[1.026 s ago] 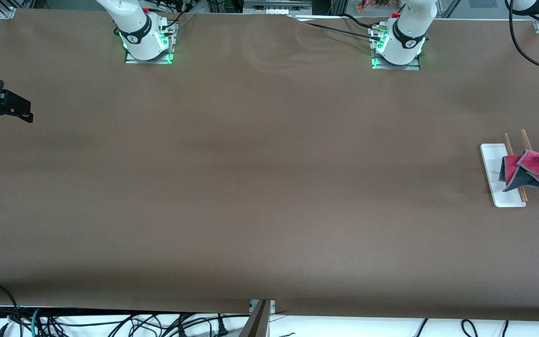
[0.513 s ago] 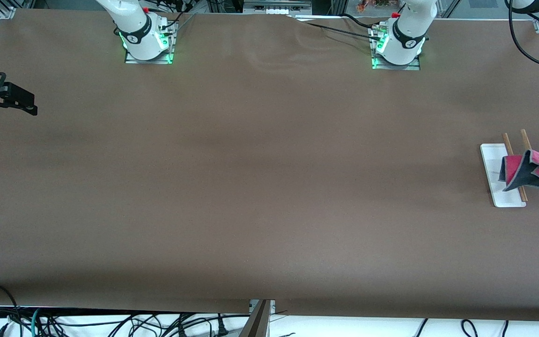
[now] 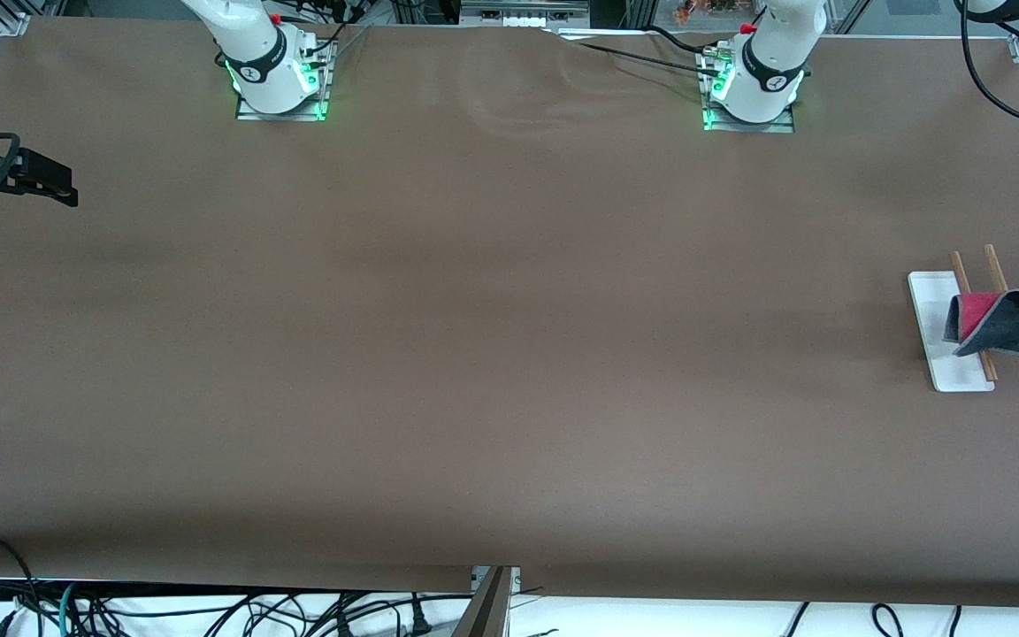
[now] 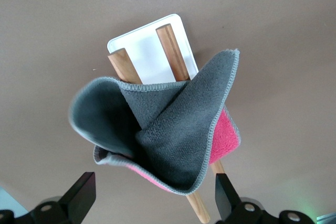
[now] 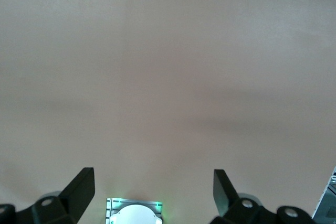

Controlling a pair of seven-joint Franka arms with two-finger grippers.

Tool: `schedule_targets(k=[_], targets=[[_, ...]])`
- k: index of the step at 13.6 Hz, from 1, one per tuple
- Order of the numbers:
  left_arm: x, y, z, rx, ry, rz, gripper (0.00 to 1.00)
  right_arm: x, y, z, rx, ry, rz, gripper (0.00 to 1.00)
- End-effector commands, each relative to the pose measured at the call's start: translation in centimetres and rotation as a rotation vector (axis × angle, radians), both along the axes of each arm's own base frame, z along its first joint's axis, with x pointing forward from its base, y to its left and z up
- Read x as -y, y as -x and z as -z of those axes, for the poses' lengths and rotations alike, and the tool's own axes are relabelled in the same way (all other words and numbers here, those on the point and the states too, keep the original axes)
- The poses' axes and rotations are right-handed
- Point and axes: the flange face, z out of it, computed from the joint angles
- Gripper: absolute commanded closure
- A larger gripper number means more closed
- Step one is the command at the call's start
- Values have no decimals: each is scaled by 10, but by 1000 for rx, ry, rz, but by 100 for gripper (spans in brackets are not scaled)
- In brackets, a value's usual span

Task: Pass towel and hang on rack
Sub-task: 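Open the left gripper and raise it away from the rack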

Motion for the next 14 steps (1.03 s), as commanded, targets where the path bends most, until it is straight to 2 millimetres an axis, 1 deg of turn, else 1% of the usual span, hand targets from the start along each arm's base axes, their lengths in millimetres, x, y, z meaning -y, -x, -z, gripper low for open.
schedule_targets(k=[1,2,3,4,6,9,10,12,13,14], targets=[[9,-4,-24,12,-33,31,0,2,3,-1,2,-20,-4,0],[18,-5,-41,26,-44,40,0,2,3,-1,2,-22,-4,0],[33,-8,-57,21,-47,54,0,2,3,-1,2,-22,-4,0],[56,-10,-76,11,-52,63,0,2,3,-1,3,-22,-4,0],[107,-13,-118,3,-89,58,0,0,3,-1,5,-22,-6,0],[179,-19,-159,33,-117,83,0,1,0,2,0,-20,-7,0],[201,-17,-176,51,-132,62,0,2,0,2,1,-21,-2,0],[260,-18,-202,101,-163,37,0,1,0,2,3,-19,7,0],[283,-15,-212,117,-165,28,0,-1,0,1,6,-19,5,0],[307,-12,-218,119,-137,11,0,-2,0,1,9,-19,3,0]])
